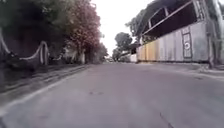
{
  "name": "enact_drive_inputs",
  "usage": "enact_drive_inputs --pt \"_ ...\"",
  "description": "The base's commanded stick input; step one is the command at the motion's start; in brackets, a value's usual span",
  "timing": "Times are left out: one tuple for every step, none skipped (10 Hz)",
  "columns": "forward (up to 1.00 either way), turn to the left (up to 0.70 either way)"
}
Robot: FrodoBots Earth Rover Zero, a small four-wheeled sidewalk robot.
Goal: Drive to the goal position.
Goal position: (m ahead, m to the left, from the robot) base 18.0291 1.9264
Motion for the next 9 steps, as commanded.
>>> enact_drive_inputs --pt "1.0 -0.4" --pt "1.0 -0.24" --pt "1.0 0.0" --pt "1.0 0.0" --pt "1.0 0.0" --pt "1.0 0.0" --pt "1.0 0.0" --pt "1.0 0.0" --pt "1.0 0.0"
